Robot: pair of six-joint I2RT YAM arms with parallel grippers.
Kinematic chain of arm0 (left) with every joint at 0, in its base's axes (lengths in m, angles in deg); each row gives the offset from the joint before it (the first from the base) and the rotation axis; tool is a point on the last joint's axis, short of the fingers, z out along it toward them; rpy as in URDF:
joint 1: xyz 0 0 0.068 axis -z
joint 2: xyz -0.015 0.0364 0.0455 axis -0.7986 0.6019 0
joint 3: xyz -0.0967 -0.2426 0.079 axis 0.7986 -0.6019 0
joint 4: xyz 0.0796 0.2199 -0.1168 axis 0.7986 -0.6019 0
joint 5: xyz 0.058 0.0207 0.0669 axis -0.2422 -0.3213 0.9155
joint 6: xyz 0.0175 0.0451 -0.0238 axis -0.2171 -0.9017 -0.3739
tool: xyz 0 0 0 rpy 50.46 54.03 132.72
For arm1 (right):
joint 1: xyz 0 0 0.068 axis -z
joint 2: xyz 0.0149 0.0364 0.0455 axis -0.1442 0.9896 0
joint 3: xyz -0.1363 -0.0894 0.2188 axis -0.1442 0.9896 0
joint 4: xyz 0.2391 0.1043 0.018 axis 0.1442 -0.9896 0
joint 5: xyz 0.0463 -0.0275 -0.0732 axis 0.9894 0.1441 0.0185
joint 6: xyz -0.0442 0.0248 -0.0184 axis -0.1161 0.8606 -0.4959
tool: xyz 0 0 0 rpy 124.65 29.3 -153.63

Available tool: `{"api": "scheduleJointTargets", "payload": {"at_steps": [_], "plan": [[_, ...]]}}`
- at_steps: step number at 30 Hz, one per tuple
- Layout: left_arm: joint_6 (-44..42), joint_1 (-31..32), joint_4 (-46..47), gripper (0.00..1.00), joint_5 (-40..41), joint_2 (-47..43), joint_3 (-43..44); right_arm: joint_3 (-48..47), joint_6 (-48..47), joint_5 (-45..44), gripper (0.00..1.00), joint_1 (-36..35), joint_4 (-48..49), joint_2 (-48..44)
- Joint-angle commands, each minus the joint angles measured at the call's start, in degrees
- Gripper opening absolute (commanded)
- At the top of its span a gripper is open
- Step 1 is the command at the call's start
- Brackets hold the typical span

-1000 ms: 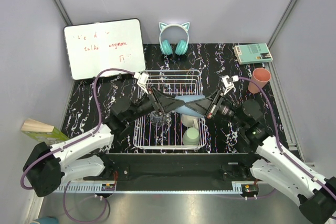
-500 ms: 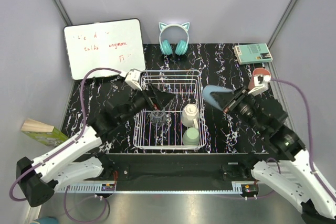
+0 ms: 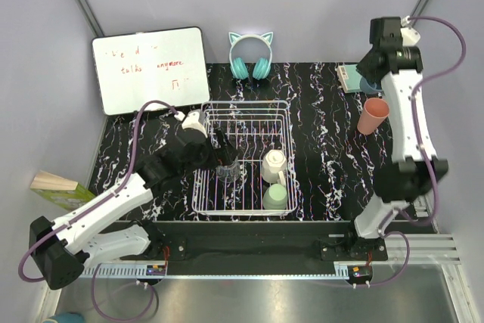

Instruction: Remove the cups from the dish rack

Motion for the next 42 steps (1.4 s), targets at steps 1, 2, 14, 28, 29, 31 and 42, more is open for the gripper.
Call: {"api": "scheduleJointTargets", "payload": {"at_steps": [1, 2, 14, 28, 29, 31, 42], "plan": [[-0.2, -0.1, -2.5, 0.99, 0.9, -1.1, 0.8, -23.6, -0.1, 2.7, 0.0, 2.6, -14.4, 14.1], [-0.6, -0.2, -2.7, 0.99, 0.9, -1.3, 0.8, -26.9, -0.4, 2.4, 0.0, 2.5, -17.2, 16.1], [-2.1, -0.1, -3.7, 0.99, 3.1, -0.2, -0.2, -23.9, 1.2, 5.2, 0.0, 13.2, -18.3, 20.2], [-1.6, -0.1, -3.5, 0.99, 1.8, 1.4, -0.8, -16.5, 0.6, 7.4, 0.0, 14.2, -10.2, 21.4], [-1.6, -0.1, -3.4, 0.99, 1.8, 1.3, -1.0, -16.5, 0.5, 7.6, 0.0, 14.2, -9.9, 21.8], [-1.5, -0.1, -3.4, 0.99, 1.6, 1.5, -1.1, -15.1, 0.4, 8.0, 0.0, 14.2, -7.7, 21.9], [-1.2, -0.1, -2.3, 0.99, 1.5, 2.4, -2.2, -6.9, -0.1, 9.5, 0.0, 14.2, 1.4, 21.6]]}}
